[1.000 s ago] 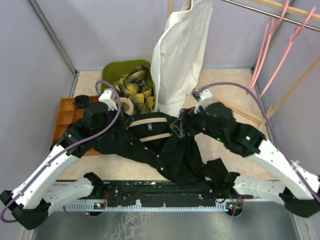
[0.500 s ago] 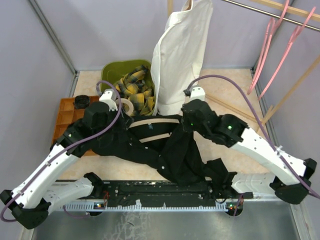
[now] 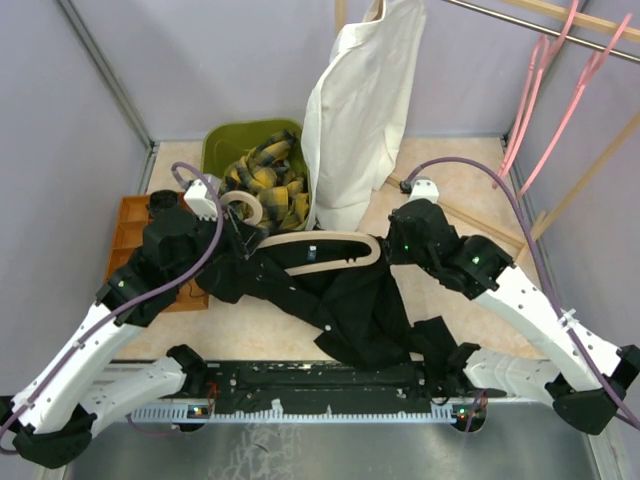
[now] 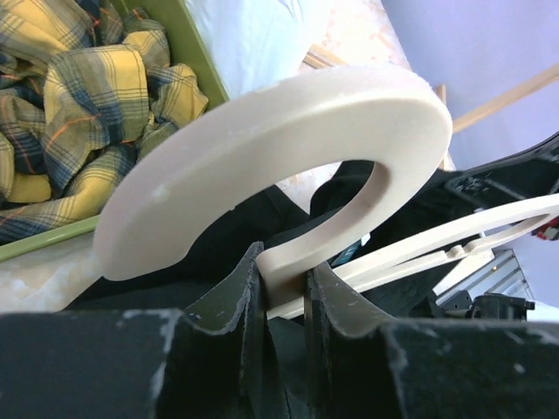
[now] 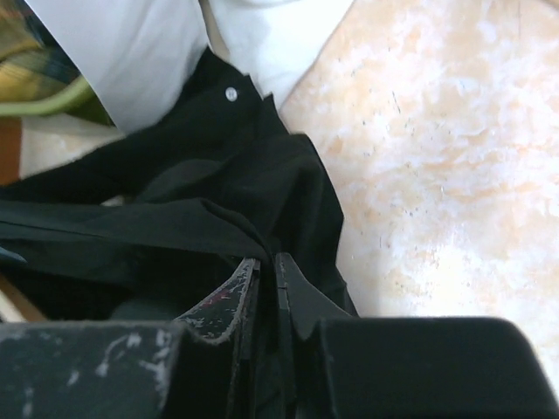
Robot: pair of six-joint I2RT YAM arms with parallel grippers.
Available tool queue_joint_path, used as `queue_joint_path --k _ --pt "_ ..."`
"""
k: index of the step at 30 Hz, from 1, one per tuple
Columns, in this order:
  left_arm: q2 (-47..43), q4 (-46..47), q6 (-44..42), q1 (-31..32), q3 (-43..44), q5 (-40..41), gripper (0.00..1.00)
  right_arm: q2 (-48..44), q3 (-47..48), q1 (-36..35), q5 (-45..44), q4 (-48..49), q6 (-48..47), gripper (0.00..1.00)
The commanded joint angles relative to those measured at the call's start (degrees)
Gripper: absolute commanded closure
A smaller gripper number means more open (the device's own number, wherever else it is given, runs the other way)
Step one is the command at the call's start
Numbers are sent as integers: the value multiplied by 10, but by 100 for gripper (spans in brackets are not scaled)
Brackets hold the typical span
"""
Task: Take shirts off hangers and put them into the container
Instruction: Remove the shirt from the hanger.
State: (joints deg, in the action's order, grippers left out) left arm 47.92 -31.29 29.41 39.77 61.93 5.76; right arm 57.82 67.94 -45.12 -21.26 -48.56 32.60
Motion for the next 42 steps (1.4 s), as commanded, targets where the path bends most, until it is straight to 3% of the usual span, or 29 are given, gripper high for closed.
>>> queue_joint_path --k 1,13,24,31,42 --pt "-35 1 -12 -7 -10 61 100 -30 -32 16 1 0 -29 86" --pt "-24 4 -13 -7 -15 33 100 -235 -124 16 134 212 -109 42" --pt "-34 35 -41 -7 -23 -15 100 -217 -126 16 259 233 -157 26" --pt "-31 40 -49 -7 -23 -47 100 -164 -119 16 317 217 -159 29" --pt "-36 43 -50 -7 -23 -35 100 -162 -121 16 365 218 -145 65"
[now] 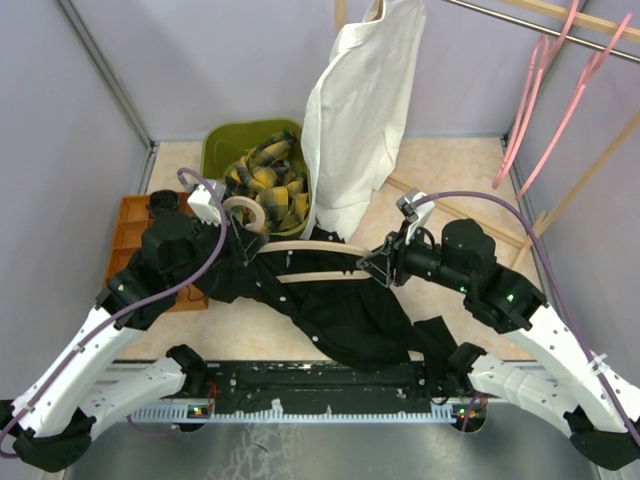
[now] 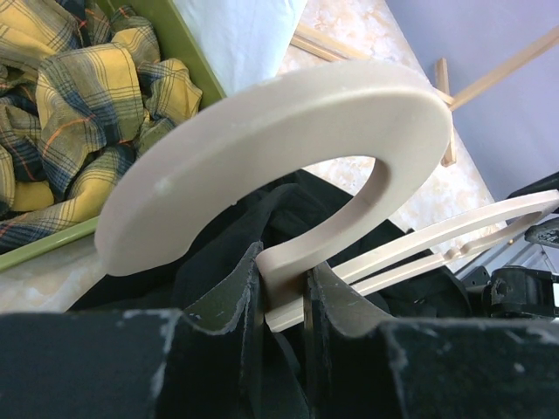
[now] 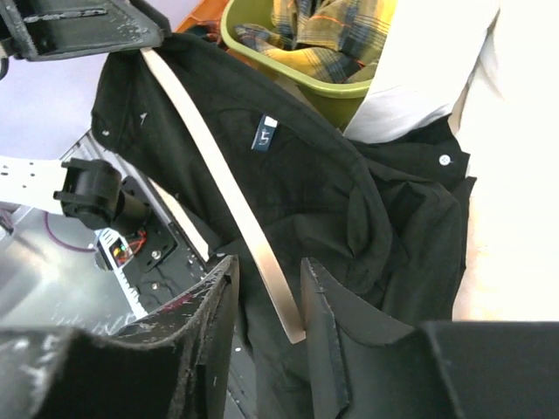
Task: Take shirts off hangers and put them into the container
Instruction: Remove the shirt from the hanger.
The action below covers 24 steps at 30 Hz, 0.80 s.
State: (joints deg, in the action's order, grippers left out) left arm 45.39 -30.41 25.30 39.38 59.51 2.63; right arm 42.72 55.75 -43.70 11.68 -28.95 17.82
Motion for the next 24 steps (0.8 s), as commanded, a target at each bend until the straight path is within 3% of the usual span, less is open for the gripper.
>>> queue_joint_path --k 1,11,15,17,24 --pt "-10 35 -9 -4 2 -5 100 -11 0 2 42 23 3 67" --pt "-11 38 -7 -3 1 -10 100 -12 -2 2 58 33 2 86" --pt "-12 39 -6 -4 1 -6 100 -17 -2 2 64 38 3 100" --pt "-11 39 -5 -4 0 -5 99 -18 -2 2 62 38 5 100" --pt "-10 25 -1 -4 -3 8 63 -33 3 1 41 36 10 100"
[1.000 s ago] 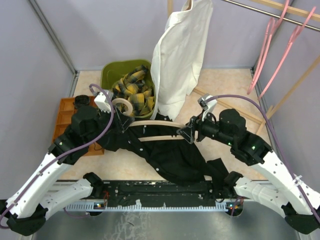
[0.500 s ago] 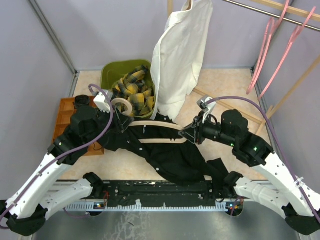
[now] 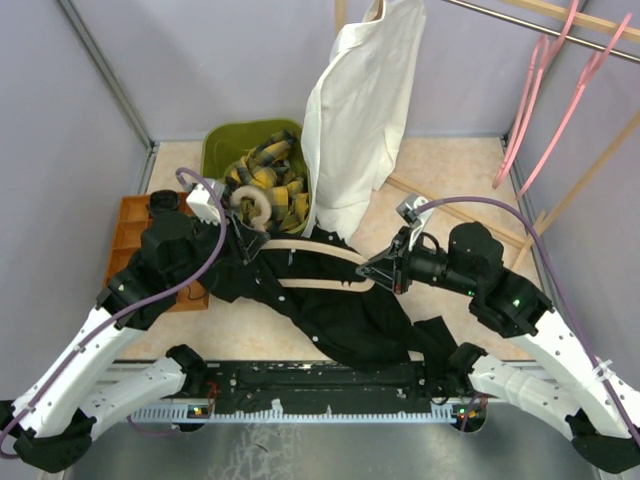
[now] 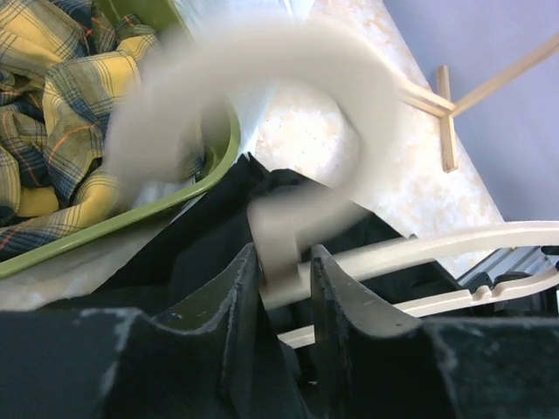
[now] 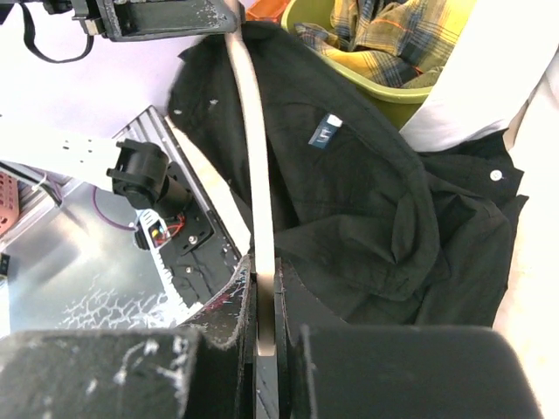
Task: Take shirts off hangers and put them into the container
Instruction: Remove the shirt from the hanger.
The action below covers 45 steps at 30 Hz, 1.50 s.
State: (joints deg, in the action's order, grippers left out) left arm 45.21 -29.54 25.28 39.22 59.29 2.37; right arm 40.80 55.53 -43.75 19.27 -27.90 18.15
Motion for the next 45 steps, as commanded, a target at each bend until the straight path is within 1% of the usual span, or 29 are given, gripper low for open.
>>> queue_joint_path --k 1,3,4,6,10,15,20,24,27,32,34,36,37,41,45 --pt "-8 12 -1 -2 0 15 58 -15 7 2 -37 24 7 100" --pt "-7 3 2 -2 1 22 50 -16 11 2 -46 18 8 100" --pt "-8 -7 4 -2 0 28 42 -16 15 2 -58 8 9 100" --pt "-8 -13 5 -2 -1 35 38 -17 17 3 -66 6 10 100" --pt "-5 -37 15 -2 -3 65 35 -19 15 2 -77 4 12 100" --pt "-11 -56 35 -2 -26 106 34 -24 16 2 -84 1 16 100" --pt "-7 -57 42 -2 -53 106 34 -28 19 2 -86 -2 19 100" --pt "12 -61 42 -2 -62 104 40 -30 22 3 -88 -4 20 100" --pt "26 -64 38 -2 -64 104 50 -35 27 3 -78 -4 21 100" --pt "28 -73 41 -2 -64 124 82 -52 56 2 -58 -37 6 100" --pt "25 -77 44 -2 -65 136 92 -59 74 2 -49 -65 -7 100" --pt "21 -82 46 -2 -65 148 98 -67 92 3 -38 -101 -22 100" --pt "19 -84 48 -2 -65 154 100 -70 103 3 -35 -121 -28 100" --pt "13 -89 50 -2 -66 165 100 -82 145 2 -28 -201 -46 100" --pt "13 -92 52 -2 -66 167 100 -93 186 3 -59 -261 -56 100"
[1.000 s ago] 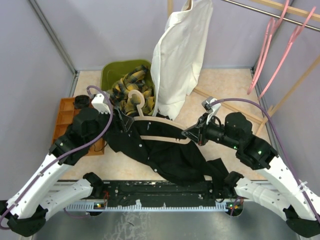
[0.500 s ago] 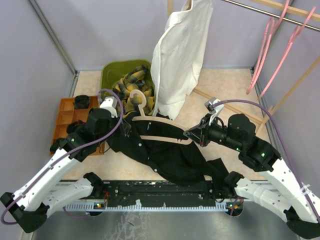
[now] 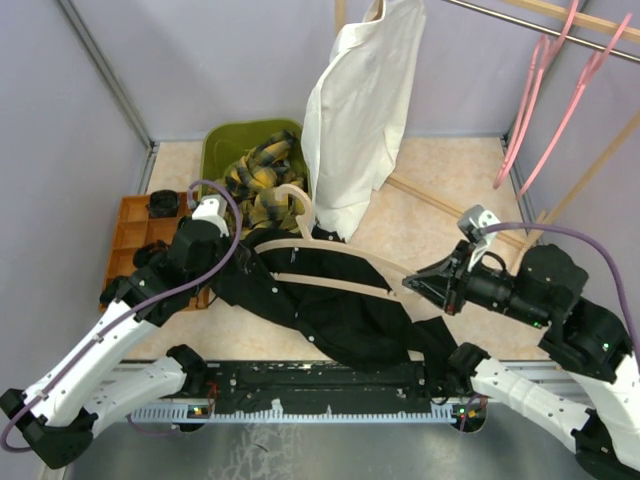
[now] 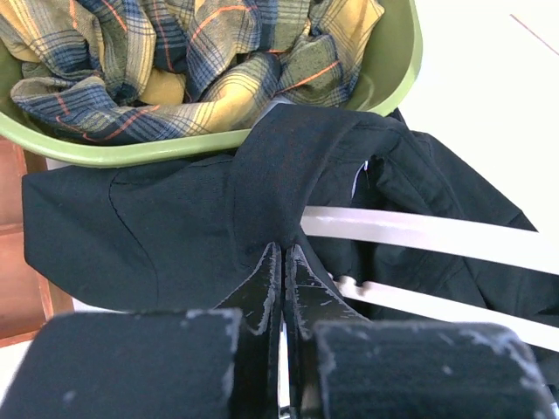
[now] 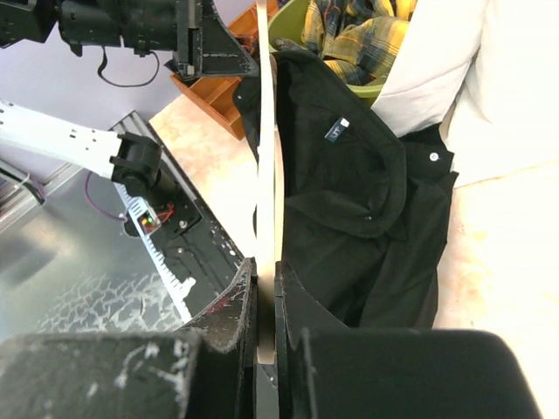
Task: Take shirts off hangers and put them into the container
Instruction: Remove the shirt from the hanger.
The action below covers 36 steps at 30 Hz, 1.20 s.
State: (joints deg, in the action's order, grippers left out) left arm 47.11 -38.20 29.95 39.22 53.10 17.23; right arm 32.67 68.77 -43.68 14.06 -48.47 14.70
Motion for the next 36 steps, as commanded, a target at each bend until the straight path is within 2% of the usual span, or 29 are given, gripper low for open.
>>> queue_joint_path --k 1,15,25,36 --pt "-6 -6 6 -2 -5 19 100 -18 62 2 -17 -65 -23 100" --pt "-11 9 -6 -2 -7 -4 100 -79 123 2 -131 -78 -31 100" --pt "-10 30 -16 -2 -13 -35 100 -78 197 2 -224 -153 -29 100" --pt "7 41 -27 -2 -16 -67 100 -94 151 2 -312 -121 -25 100"
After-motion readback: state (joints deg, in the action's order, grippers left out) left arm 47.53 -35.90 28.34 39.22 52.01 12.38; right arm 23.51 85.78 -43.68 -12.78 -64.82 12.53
